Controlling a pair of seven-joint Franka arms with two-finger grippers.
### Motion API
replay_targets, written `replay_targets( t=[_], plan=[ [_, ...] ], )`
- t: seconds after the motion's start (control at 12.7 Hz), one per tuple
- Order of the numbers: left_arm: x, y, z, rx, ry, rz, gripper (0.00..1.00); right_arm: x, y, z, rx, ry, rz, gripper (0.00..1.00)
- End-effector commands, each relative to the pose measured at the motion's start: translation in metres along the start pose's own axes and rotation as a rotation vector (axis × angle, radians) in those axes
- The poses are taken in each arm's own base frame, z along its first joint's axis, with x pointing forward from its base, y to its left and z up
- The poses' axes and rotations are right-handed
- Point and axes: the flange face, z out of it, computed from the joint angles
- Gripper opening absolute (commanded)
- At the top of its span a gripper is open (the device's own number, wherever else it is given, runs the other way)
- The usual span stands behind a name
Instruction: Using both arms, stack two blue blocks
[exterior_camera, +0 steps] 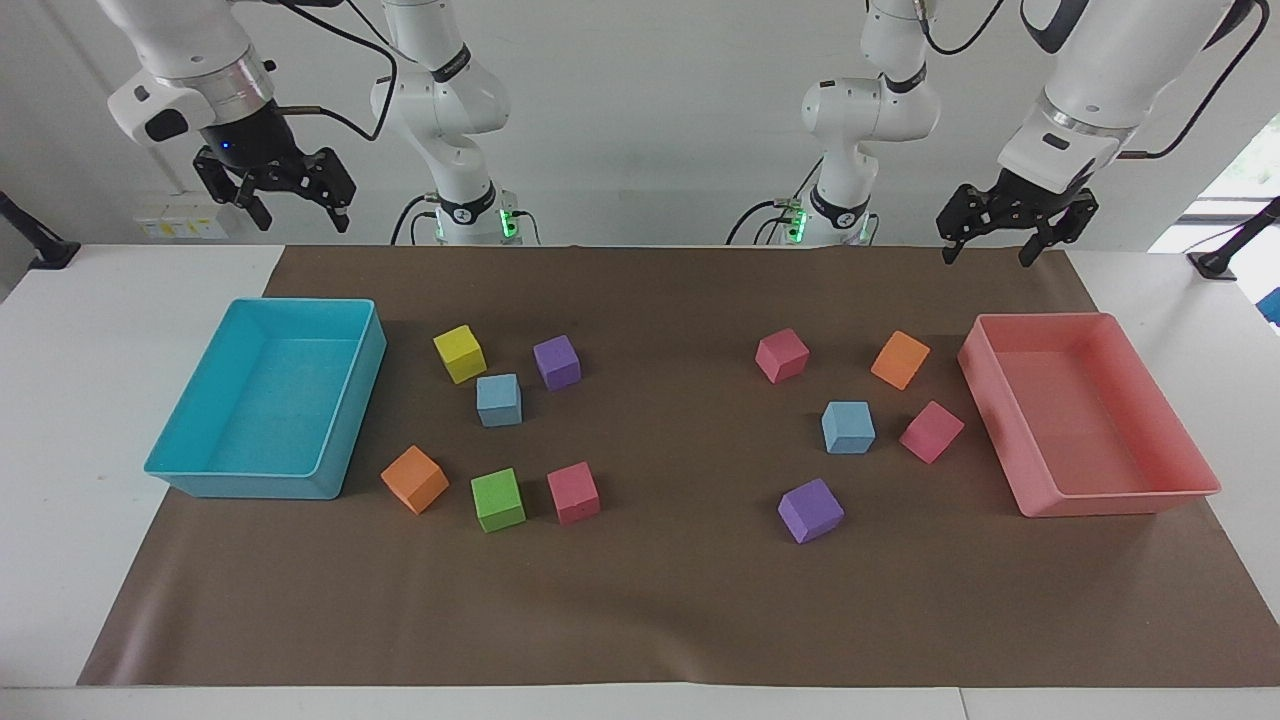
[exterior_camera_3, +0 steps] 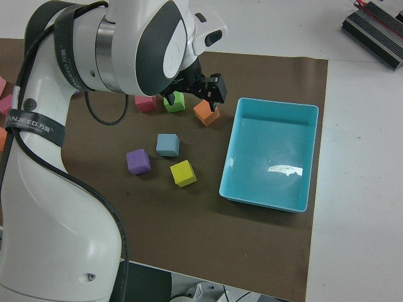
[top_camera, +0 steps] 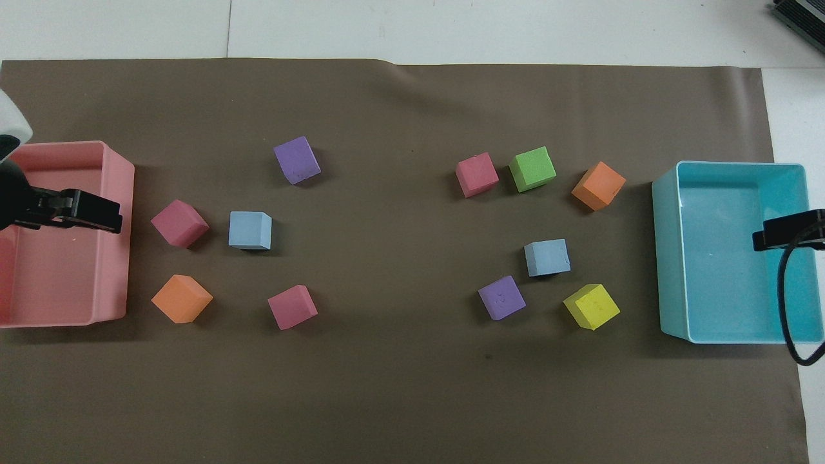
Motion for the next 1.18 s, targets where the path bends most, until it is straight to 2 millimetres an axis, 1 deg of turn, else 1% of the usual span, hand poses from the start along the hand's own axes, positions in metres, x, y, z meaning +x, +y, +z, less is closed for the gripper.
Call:
replay_targets(
  t=[0.0, 0.39, 0.63, 0.79, 1.11],
  plan=[
    [-0.0049, -0.0007, -0.0032, -0.006, 0.013, -0.011, 1.00, -0.0053, 0.0009, 0.0003, -0.022, 0.017, -0.024, 1.00],
    [-0.0044, -0.0048, -0.0038, -0.006, 0.014, -0.019, 1.00, -0.0057, 0.0008, 0.0006, -0.029, 0.014, -0.027, 1.00],
    [-0.0044, -0.0031, -0.0038, -0.006, 0.014, -0.014, 1.00, -0.0057, 0.0000, 0.0006, -0.029, 0.014, -0.027, 1.00],
    [-0.0045, -0.0081, -0.0037, -0.006, 0.013, -0.023, 1.00, -0.0057, -0.0001, 0.0006, -0.029, 0.014, -0.027, 1.00],
    [-0.0062, -0.0089, -0.0035, -0.006, 0.003, -0.022, 1.00, -0.0055, -0.0009, 0.0004, -0.029, 0.016, -0.027, 1.00]
  ],
)
